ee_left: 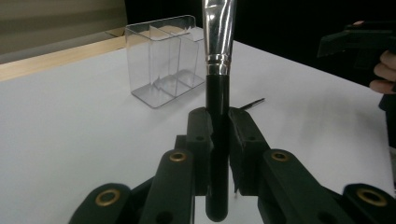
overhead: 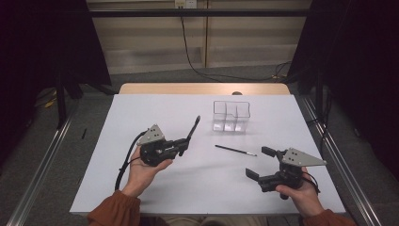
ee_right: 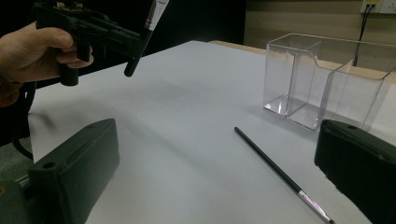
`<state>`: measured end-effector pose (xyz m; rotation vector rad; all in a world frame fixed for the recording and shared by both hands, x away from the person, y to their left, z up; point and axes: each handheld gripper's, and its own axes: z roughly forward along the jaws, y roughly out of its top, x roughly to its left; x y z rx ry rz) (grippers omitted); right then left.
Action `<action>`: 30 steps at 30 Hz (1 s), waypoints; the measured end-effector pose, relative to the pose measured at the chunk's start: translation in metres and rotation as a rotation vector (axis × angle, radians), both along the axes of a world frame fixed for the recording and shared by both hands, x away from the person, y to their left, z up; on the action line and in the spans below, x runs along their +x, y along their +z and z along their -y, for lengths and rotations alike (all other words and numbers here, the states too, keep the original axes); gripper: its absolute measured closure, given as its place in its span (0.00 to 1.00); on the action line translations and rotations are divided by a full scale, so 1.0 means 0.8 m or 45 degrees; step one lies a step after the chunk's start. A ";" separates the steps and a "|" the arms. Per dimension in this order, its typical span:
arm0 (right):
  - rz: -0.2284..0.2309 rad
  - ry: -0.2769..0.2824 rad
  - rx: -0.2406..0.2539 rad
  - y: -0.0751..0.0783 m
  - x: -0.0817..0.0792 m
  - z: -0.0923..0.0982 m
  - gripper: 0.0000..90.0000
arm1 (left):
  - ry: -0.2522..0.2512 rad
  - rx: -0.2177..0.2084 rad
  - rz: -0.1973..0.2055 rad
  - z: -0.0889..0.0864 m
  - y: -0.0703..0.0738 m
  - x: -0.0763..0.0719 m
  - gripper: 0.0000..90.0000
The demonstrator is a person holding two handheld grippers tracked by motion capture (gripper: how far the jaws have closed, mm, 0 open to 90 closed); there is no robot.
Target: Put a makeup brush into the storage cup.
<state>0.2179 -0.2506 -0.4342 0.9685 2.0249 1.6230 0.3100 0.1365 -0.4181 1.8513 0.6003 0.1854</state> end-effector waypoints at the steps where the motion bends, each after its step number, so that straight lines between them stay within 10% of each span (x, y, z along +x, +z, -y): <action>1: 0.000 0.000 0.000 0.000 0.000 0.000 0.00 | -0.003 -0.005 0.001 0.000 0.000 -0.001 0.89; 30: 0.007 0.195 -0.005 0.039 0.065 -0.099 0.03 | -0.080 -0.054 0.006 0.048 -0.006 -0.008 0.89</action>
